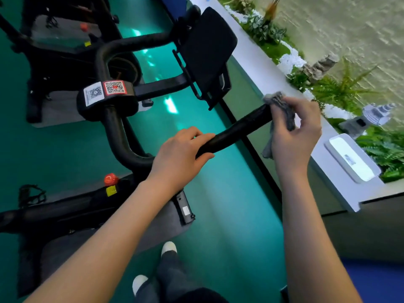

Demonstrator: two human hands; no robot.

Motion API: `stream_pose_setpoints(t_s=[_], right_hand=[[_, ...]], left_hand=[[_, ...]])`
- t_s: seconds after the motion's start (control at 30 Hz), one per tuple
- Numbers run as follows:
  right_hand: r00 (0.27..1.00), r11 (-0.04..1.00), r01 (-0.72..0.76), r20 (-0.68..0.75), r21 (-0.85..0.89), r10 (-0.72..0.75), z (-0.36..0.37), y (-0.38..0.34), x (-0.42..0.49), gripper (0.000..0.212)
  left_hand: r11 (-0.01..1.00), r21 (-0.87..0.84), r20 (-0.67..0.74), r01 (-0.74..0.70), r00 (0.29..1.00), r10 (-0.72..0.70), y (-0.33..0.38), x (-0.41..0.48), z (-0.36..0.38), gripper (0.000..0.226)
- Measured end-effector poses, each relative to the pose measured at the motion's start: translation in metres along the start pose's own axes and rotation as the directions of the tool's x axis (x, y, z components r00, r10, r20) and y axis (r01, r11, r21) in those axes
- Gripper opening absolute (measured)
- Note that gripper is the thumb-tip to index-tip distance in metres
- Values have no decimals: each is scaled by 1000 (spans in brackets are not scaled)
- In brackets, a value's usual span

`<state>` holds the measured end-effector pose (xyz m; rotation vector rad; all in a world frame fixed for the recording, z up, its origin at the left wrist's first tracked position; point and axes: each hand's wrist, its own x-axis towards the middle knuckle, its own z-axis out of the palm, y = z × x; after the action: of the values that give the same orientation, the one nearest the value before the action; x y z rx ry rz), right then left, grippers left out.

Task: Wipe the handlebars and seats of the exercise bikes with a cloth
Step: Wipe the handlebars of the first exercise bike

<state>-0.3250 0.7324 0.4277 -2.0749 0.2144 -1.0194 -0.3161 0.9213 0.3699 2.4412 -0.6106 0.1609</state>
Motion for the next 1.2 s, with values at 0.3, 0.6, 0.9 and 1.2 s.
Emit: stream_pose_setpoints(t_s=[0.3,0.6,0.9,1.2], right_hand=[[973,972,167,-131,-167,-190,19,5,-18,19],[979,974,196,-37,-115,-201,36,10,-62,22],[954,985,93,-270,-148,-131,31,3,-41,21],[772,887,-349,-444,303,455,54,-15,-68,10]], left_hand=[[992,-110,-15,58,998,-60,-1,2,-3,42],[981,-188,15,47,999,-45,-3,7,-7,44],[972,-233,113,6,993,21,-14,15,-15,47],[955,-263,303,-140,927,220,-48,16,-38,54]])
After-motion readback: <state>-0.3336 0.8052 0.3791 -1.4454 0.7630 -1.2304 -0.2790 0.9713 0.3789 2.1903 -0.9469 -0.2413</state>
